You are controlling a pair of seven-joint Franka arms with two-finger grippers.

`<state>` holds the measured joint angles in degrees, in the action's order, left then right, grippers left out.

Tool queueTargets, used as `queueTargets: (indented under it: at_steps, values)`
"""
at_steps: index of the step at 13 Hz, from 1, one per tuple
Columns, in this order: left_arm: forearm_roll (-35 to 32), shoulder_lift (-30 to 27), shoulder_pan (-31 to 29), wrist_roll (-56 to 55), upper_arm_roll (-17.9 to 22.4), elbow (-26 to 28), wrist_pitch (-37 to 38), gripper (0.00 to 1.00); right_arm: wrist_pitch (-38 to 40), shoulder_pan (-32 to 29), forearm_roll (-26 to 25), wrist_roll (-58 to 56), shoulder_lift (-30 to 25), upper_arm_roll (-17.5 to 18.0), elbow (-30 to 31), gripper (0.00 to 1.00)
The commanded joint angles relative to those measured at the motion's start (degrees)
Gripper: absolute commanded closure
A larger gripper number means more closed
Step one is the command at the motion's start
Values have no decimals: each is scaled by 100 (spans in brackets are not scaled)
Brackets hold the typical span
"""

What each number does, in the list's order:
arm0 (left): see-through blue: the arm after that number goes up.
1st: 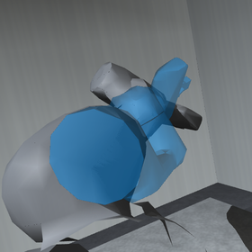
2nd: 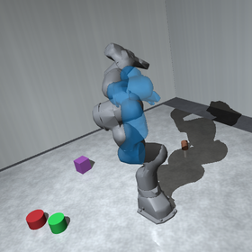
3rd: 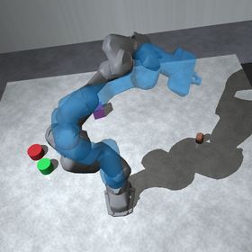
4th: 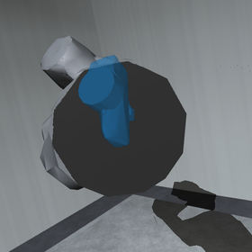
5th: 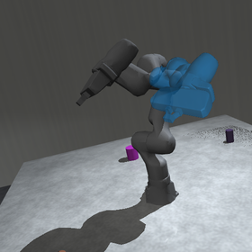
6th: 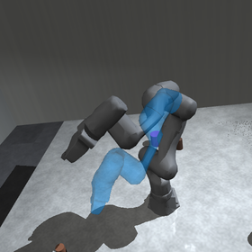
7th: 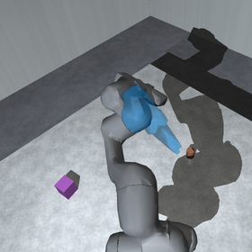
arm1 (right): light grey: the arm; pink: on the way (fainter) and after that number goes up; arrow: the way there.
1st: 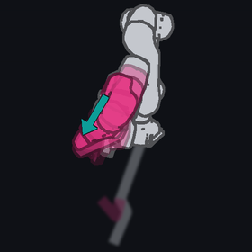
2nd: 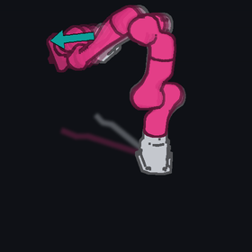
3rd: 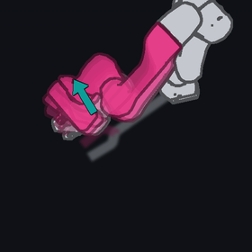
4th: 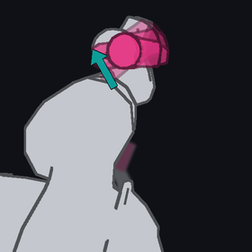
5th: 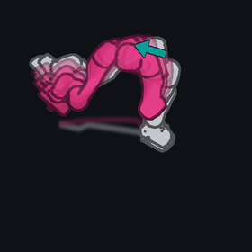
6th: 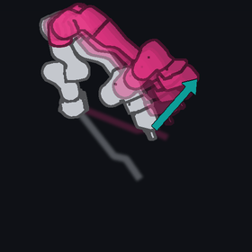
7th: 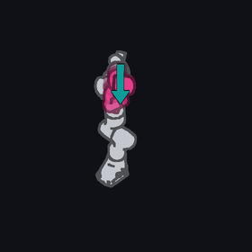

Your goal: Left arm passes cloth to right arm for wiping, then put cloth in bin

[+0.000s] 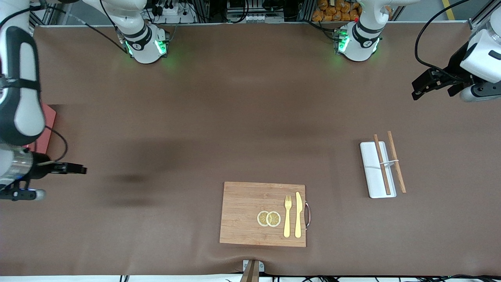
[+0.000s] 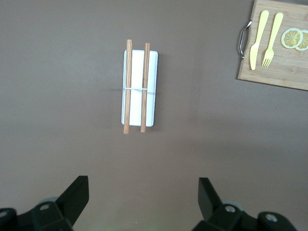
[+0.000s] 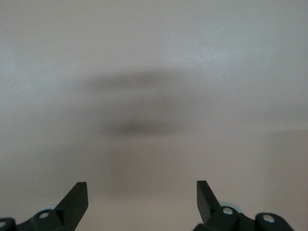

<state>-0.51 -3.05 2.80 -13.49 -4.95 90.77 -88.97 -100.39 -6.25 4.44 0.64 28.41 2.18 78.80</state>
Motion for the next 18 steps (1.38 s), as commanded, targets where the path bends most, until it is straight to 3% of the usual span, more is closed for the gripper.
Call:
queueTargets:
  at_steps: [1, 6, 12, 16, 18]
  values:
    - [-133, -73, -34, 57, -33, 90, -120, 0, -42, 509, -83, 1154, -800, -51, 776, 0]
    - [-133, -64, -25, 48, -41, 126, -234, 0, -130, 723, -101, 1414, -2022, -51, 1725, 0]
    - [-133, -73, 10, 48, -50, 161, -287, 0, 19, 309, -92, 859, -2902, -60, 1876, 0]
    - [-133, -90, 10, -49, -129, 143, -270, 0, -33, 335, -101, 518, -2886, -42, 1464, 0]
    - [-133, -73, 10, -49, -129, 108, -244, 0, -77, 370, -372, 236, -2833, -34, 1393, 0]
